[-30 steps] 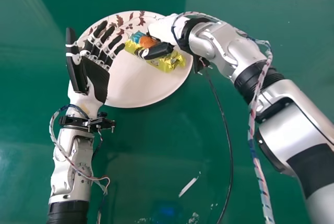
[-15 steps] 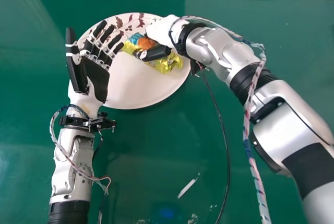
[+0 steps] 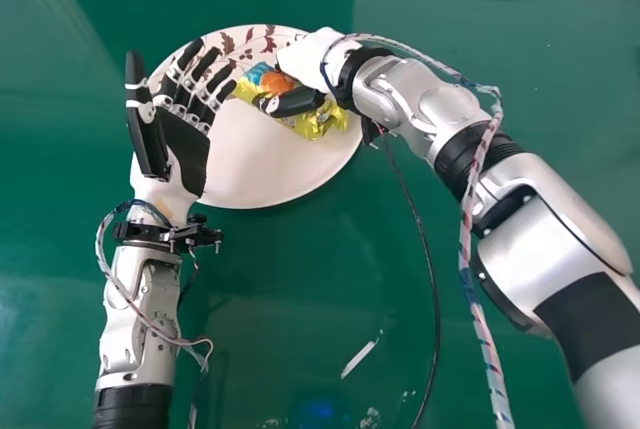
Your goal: Pick up biscuit and place it in the plate
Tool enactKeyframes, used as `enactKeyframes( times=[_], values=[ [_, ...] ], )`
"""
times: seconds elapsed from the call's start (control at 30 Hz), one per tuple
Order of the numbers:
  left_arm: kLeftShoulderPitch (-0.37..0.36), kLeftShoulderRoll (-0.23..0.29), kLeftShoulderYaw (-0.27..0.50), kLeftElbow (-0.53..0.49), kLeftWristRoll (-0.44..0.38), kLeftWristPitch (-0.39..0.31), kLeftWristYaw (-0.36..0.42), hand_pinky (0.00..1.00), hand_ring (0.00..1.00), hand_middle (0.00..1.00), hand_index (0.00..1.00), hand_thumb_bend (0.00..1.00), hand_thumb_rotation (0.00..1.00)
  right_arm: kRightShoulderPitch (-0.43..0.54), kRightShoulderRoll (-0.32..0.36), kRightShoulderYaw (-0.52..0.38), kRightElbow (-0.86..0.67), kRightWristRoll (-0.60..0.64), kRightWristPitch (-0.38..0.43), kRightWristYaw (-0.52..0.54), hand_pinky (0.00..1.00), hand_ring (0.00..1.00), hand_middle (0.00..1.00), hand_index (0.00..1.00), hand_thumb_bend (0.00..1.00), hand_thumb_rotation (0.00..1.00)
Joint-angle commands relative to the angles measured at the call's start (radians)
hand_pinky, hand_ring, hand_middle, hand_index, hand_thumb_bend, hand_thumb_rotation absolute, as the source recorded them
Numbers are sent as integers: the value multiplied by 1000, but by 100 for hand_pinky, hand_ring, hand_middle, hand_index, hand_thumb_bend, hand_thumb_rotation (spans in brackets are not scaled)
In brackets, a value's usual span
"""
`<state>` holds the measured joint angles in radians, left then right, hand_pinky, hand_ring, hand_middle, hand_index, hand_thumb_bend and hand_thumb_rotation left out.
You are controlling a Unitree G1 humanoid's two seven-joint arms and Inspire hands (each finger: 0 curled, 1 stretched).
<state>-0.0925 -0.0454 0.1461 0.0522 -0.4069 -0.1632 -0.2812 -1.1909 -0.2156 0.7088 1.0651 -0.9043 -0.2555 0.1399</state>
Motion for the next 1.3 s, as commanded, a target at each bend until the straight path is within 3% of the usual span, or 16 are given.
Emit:
enactKeyframes(
  times=[0.0,0.33,0.4,0.5,0.53,0.57,0.63,0.83,0.93,1.27],
  values=[
    [10,-3,0,4,-3,9,0,89,86,90,90,98,65,1,1,11,10,-2,1,11,28,45,51,47,50,0],
    [15,11,-6,2,7,7,-14,88,86,90,89,100,69,-8,0,10,16,1,-2,19,34,46,53,48,50,0],
    [15,13,-7,4,7,3,-20,88,86,90,89,100,69,-10,0,7,18,5,-7,22,35,46,66,49,49,0],
    [13,16,-6,8,1,3,-31,89,86,91,90,100,69,-15,-1,5,17,11,-6,35,38,47,74,50,49,0],
    [13,14,-6,5,-1,8,-30,89,86,91,90,100,70,-16,-1,5,18,13,-6,37,39,53,76,50,50,2],
    [13,13,-5,2,-4,13,-31,90,86,91,90,100,70,-17,-2,5,18,14,-5,37,40,58,78,65,59,1],
    [13,12,-5,0,-15,18,-38,89,86,91,90,100,70,-18,-5,5,16,14,-9,37,43,63,82,76,64,0],
    [13,15,-5,1,-9,15,-49,88,85,91,90,100,72,-19,-9,4,18,13,-13,29,51,75,88,84,70,0],
    [11,16,-3,3,-14,20,-54,89,86,91,91,100,74,-22,-9,6,18,11,-10,33,55,79,90,88,74,7],
    [8,15,2,10,-18,25,-63,89,87,92,90,100,76,-22,-14,0,15,17,-17,26,63,86,94,92,79,15]
  ],
)
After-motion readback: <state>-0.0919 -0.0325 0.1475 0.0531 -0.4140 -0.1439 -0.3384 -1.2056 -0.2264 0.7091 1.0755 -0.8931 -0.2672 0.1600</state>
